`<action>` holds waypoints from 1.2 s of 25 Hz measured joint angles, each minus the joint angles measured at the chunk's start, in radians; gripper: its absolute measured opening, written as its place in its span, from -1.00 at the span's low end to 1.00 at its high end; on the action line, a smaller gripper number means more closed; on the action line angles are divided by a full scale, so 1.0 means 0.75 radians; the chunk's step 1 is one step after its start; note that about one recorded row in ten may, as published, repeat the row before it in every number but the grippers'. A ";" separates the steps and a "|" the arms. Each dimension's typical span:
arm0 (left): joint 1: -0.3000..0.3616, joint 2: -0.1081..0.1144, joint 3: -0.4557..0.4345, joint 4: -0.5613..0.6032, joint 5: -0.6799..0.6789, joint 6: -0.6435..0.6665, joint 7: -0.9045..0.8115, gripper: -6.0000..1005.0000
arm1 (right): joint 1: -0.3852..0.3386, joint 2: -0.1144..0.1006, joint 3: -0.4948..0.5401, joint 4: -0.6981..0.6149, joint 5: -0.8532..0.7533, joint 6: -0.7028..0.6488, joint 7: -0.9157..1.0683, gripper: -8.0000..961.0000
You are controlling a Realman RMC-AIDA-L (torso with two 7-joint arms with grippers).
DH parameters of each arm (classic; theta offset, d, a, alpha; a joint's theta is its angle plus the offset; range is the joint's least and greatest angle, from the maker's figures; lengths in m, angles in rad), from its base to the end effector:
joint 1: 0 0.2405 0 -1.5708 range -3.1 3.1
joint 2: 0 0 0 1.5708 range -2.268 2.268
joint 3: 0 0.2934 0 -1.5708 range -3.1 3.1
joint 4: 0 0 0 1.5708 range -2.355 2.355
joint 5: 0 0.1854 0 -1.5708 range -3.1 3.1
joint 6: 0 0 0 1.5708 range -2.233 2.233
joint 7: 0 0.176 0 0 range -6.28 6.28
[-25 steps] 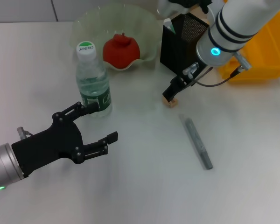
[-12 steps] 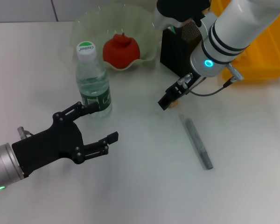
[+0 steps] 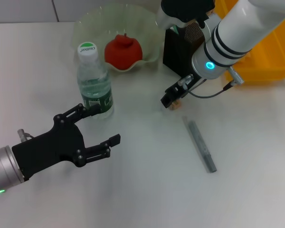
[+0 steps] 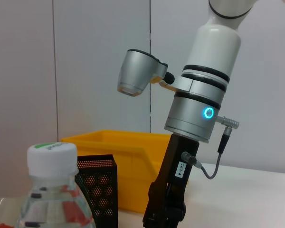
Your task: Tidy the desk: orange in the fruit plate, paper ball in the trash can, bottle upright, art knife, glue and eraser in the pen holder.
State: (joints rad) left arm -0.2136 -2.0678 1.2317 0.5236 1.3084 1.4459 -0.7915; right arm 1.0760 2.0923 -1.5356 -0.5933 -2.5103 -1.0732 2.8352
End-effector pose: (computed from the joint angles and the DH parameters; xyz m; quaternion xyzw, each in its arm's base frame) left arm -0.2944 0.2591 -0.0722 -0.9160 -0.1068 -0.3103 0.2306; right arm 0.1761 0.4322 -0.1294 -0.8801 0.3904 -0.1738 0.2070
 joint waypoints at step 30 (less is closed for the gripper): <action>-0.004 -0.002 -0.007 -0.002 -0.004 0.004 0.001 0.71 | -0.185 -0.009 -0.003 -0.288 0.085 -0.008 -0.003 -0.46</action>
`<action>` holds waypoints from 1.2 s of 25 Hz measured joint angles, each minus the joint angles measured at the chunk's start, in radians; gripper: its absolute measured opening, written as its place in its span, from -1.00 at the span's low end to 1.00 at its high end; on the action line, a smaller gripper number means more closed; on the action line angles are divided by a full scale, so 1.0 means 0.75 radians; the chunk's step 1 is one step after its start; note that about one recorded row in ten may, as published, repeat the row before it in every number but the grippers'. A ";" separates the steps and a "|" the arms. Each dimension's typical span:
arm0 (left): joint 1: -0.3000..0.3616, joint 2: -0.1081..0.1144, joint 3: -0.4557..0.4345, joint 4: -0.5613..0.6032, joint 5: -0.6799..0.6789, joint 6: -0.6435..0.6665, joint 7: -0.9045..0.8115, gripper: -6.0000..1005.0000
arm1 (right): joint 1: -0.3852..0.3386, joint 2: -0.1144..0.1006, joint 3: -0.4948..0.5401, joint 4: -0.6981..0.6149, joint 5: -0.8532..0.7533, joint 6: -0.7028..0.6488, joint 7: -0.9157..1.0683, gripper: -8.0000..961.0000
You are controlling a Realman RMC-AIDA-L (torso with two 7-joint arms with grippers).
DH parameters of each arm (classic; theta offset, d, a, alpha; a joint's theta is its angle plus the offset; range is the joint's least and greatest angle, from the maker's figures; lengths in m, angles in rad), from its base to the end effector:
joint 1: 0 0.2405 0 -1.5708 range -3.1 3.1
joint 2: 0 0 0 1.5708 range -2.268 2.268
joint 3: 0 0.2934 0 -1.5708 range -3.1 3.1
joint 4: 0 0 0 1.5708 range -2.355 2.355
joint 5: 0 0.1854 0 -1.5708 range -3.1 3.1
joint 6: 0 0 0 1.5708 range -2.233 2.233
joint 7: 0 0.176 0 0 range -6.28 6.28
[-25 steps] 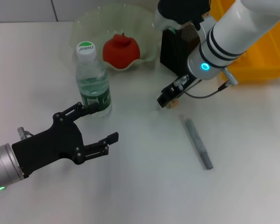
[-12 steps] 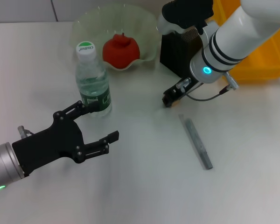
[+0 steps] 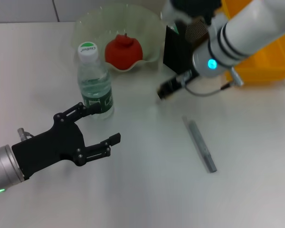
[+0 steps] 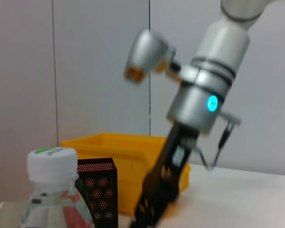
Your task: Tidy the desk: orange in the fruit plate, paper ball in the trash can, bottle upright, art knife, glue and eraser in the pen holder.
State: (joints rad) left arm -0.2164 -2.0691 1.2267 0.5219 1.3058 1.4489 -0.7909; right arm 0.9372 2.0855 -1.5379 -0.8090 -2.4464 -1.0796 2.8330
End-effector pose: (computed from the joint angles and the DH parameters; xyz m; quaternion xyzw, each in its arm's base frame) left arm -0.2933 0.2603 -0.0716 -0.9147 -0.1064 -0.3134 0.2321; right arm 0.1704 0.4265 -0.1209 -0.8894 0.3965 -0.1008 0.2040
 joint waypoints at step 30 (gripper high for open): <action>-0.004 0.000 0.005 -0.001 0.004 0.004 0.001 0.71 | -0.113 -0.011 0.391 -0.307 -0.269 0.067 -0.081 -0.21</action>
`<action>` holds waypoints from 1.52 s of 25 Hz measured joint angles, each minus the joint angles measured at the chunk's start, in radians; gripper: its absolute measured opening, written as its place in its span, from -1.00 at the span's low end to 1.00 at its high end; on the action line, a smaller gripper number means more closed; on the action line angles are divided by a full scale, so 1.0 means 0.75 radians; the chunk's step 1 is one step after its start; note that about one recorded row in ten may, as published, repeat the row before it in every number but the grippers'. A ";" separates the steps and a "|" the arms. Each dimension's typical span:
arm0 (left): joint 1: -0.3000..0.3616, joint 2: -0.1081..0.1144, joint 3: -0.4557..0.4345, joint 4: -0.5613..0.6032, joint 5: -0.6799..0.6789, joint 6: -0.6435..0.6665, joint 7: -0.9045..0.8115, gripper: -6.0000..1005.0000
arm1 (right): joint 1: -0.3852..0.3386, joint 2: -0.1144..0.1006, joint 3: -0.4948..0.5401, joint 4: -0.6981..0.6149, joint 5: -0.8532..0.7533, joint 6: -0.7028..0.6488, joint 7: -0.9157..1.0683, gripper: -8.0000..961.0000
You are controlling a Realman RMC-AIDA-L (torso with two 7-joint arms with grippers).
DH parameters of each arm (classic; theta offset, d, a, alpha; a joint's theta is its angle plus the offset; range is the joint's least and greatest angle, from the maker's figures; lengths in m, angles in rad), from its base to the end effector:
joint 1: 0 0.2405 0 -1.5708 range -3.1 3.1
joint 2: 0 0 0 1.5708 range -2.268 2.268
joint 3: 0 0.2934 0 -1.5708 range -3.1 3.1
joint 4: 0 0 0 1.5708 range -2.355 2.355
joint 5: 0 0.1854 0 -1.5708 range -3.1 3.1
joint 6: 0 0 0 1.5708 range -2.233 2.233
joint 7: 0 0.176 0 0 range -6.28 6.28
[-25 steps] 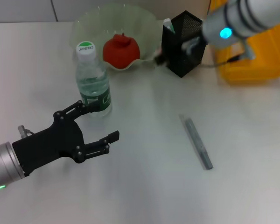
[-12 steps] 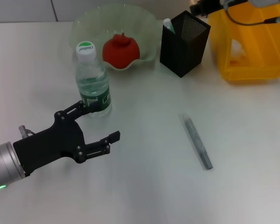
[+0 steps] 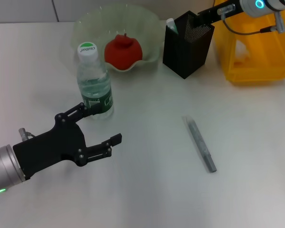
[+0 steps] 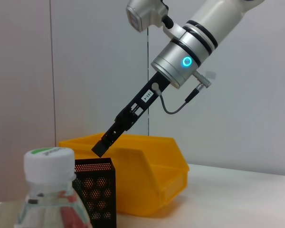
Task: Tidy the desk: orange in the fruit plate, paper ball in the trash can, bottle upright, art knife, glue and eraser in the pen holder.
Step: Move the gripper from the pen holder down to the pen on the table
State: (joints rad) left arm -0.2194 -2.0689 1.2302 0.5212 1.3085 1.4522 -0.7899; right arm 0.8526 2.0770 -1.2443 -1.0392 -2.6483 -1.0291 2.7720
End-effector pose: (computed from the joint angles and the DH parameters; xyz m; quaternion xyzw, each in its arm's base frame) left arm -0.2921 0.2600 -0.0724 -0.9158 -0.1037 -0.3136 0.2283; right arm 0.1722 0.4776 -0.0364 -0.8593 0.3769 -0.0034 0.3457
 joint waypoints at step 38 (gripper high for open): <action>0.006 0.001 0.000 0.003 0.000 0.001 -0.008 0.71 | -0.218 0.020 -0.537 -0.240 0.067 -0.581 0.251 0.47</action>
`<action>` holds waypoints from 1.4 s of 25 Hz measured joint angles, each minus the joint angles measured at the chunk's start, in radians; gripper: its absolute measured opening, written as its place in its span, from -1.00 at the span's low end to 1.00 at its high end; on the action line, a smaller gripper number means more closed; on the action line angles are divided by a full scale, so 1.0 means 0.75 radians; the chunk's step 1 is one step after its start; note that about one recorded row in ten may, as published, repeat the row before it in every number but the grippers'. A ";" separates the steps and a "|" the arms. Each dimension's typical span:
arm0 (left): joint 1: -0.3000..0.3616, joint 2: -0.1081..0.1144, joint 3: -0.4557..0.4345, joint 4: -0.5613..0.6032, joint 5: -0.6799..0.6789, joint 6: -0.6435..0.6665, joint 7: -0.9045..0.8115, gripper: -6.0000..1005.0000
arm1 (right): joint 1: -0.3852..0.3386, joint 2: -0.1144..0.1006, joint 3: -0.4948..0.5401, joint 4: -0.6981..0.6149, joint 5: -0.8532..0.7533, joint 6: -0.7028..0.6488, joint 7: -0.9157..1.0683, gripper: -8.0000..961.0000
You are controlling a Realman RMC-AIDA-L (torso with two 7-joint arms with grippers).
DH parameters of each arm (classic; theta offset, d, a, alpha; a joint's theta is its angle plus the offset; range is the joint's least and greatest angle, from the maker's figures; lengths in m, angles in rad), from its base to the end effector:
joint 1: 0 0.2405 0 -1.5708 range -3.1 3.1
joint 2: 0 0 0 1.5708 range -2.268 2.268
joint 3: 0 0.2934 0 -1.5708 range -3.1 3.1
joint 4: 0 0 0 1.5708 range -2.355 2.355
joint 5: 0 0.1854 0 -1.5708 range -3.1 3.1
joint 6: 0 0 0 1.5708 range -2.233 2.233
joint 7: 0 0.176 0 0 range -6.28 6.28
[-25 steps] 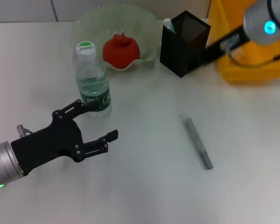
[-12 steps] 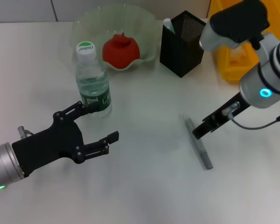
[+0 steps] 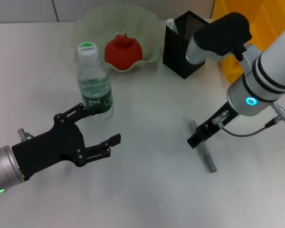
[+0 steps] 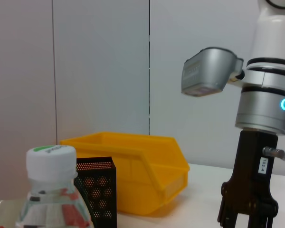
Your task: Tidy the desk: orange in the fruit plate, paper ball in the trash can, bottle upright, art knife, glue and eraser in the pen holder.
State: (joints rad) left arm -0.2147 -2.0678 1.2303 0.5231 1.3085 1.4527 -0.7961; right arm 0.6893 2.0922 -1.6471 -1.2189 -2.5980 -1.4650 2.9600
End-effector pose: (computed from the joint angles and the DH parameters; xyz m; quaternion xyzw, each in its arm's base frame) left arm -0.2933 0.2589 -0.0718 -0.9155 -0.1075 -0.3135 0.2283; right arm 0.2144 0.3484 -0.0982 -0.8702 0.4084 -0.2156 0.1720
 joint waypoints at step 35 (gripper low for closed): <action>-0.004 0.000 -0.002 -0.003 0.000 0.008 0.006 0.71 | 0.061 -0.005 0.007 0.154 0.025 0.056 -0.014 -0.63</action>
State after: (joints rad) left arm -0.2175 -2.0677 1.2287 0.5205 1.3084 1.4588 -0.7914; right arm 0.7351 2.0887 -1.6419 -1.1031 -2.5791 -1.4228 2.9495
